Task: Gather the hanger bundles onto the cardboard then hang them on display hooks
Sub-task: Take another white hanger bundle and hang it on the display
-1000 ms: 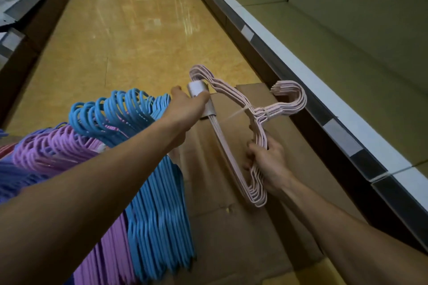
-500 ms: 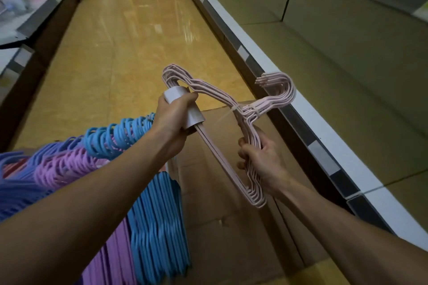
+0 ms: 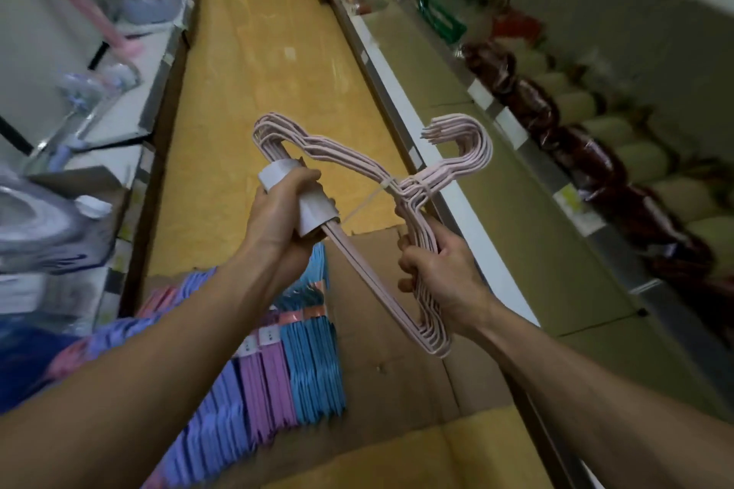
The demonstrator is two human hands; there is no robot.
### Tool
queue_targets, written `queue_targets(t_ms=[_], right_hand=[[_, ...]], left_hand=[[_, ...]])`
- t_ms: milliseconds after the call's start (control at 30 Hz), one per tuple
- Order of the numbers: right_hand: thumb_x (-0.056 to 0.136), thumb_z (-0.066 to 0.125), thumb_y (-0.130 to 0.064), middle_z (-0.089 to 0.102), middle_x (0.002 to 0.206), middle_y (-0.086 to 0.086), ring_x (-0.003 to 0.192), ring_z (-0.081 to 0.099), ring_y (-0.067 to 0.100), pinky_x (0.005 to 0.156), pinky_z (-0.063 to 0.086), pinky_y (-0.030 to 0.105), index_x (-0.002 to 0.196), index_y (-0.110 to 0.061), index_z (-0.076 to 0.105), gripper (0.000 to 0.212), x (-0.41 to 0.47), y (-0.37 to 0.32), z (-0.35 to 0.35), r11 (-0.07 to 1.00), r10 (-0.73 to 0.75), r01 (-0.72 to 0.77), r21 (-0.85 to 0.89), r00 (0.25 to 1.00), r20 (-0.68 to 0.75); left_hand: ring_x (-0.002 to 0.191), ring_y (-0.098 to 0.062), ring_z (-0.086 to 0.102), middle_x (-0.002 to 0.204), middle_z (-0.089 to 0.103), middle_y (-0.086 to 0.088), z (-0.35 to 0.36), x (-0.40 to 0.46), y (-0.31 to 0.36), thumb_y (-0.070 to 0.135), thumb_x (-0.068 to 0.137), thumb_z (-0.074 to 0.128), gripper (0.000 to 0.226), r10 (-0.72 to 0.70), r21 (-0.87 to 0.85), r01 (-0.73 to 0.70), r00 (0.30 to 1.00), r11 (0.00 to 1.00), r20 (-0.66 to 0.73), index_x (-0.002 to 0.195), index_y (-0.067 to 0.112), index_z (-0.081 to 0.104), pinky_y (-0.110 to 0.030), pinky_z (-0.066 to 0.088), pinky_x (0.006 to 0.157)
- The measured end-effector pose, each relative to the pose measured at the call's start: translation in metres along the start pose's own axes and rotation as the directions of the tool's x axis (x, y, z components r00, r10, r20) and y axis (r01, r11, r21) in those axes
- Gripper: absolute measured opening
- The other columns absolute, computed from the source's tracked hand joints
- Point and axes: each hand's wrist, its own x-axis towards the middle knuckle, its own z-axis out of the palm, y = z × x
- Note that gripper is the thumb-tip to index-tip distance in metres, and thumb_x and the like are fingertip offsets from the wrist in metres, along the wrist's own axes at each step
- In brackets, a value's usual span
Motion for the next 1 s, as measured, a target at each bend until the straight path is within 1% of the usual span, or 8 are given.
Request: queue_targets(t_ms=[133, 233, 333, 400, 600, 733, 867, 1000], right_hand=[[0.084, 0.052, 0.004, 0.05, 0.083, 0.003, 0.072, 0.046, 0.02, 0.06, 0.046, 0.032, 0.123, -0.038, 0.065, 0.059, -0.034, -0.112, 0.023, 0.997, -0.065, 0.067, -0.043, 0.996, 0.06], [0.084, 0.053, 0.005, 0.051, 0.08, 0.001, 0.069, 0.047, 0.017, 0.057, 0.045, 0.03, 0.117, -0.032, 0.065, 0.051, -0.068, -0.209, 0.044, 0.99, -0.107, 0.113, -0.086, 0.991, 0.077], [0.086, 0.054, 0.006, 0.051, 0.081, 0.005, 0.069, 0.048, 0.02, 0.059, 0.047, 0.034, 0.118, -0.026, 0.062, 0.046, -0.103, -0.308, 0.064, 0.974, -0.157, 0.172, -0.149, 0.981, 0.111], [0.086, 0.055, 0.005, 0.052, 0.082, 0.007, 0.07, 0.049, 0.023, 0.06, 0.047, 0.036, 0.117, -0.028, 0.061, 0.046, -0.124, -0.372, 0.077, 0.955, -0.212, 0.235, -0.182, 0.968, 0.137], [0.088, 0.059, -0.005, 0.056, 0.082, 0.006, 0.068, 0.05, 0.021, 0.06, 0.048, 0.041, 0.119, -0.026, 0.061, 0.037, -0.167, -0.547, 0.104, 0.849, -0.412, 0.443, -0.29, 0.896, 0.164], [0.089, 0.061, -0.015, 0.056, 0.076, -0.003, 0.063, 0.051, 0.017, 0.06, 0.051, 0.047, 0.12, -0.022, 0.06, 0.032, -0.195, -0.636, 0.124, 0.773, -0.516, 0.537, -0.338, 0.842, 0.158], [0.089, 0.06, -0.015, 0.051, 0.07, -0.005, 0.06, 0.049, 0.015, 0.059, 0.048, 0.038, 0.098, -0.03, 0.059, 0.018, -0.23, -0.692, 0.14, 0.719, -0.589, 0.627, -0.301, 0.779, 0.216], [0.091, 0.058, -0.013, 0.052, 0.075, -0.003, 0.065, 0.05, 0.016, 0.06, 0.047, 0.038, 0.108, -0.025, 0.061, 0.021, -0.26, -0.727, 0.15, 0.71, -0.602, 0.665, -0.233, 0.744, 0.29]], left_hand=[[0.079, -0.028, 0.06, 0.094, 0.056, -0.008, 0.018, -0.058, 0.097, 0.017, 0.095, 0.062, 0.032, 0.077, -0.027, -0.078, 0.996, 0.997, -0.049, 0.125, 0.014, 0.05, -0.061, 0.052, 0.091], [0.078, -0.027, 0.057, 0.094, 0.054, -0.007, 0.035, -0.108, 0.175, 0.02, 0.093, 0.064, 0.043, 0.095, -0.042, -0.1, 0.989, 0.994, -0.113, 0.133, 0.012, 0.051, -0.06, 0.054, 0.091], [0.071, -0.025, 0.054, 0.082, 0.051, -0.006, 0.055, -0.164, 0.259, 0.02, 0.083, 0.066, 0.025, 0.171, -0.045, -0.177, 0.979, 0.983, -0.112, 0.104, 0.011, 0.056, -0.051, 0.056, 0.081], [0.073, -0.027, 0.054, 0.08, 0.05, -0.008, 0.068, -0.196, 0.313, 0.018, 0.077, 0.067, 0.027, 0.239, -0.054, -0.25, 0.957, 0.967, -0.162, 0.099, 0.01, 0.054, -0.046, 0.056, 0.072], [0.081, -0.026, 0.059, 0.086, 0.056, -0.009, 0.109, -0.275, 0.462, 0.017, 0.077, 0.067, 0.013, 0.425, -0.127, -0.453, 0.884, 0.883, -0.196, 0.089, 0.012, 0.062, -0.038, 0.053, 0.065], [0.094, -0.043, 0.066, 0.09, 0.06, -0.015, 0.128, -0.322, 0.542, 0.024, 0.068, 0.073, 0.034, 0.504, -0.169, -0.523, 0.851, 0.835, -0.144, 0.096, 0.008, 0.062, -0.059, 0.055, 0.084], [0.065, -0.025, 0.059, 0.063, 0.054, -0.002, 0.136, -0.376, 0.589, 0.018, 0.076, 0.067, 0.018, 0.592, -0.2, -0.618, 0.786, 0.76, -0.181, 0.087, 0.01, 0.056, -0.042, 0.051, 0.067], [0.05, -0.019, 0.053, 0.056, 0.047, -0.001, 0.139, -0.421, 0.616, 0.009, 0.085, 0.059, 0.012, 0.638, -0.218, -0.677, 0.736, 0.703, -0.227, 0.078, 0.011, 0.05, -0.034, 0.05, 0.056]])
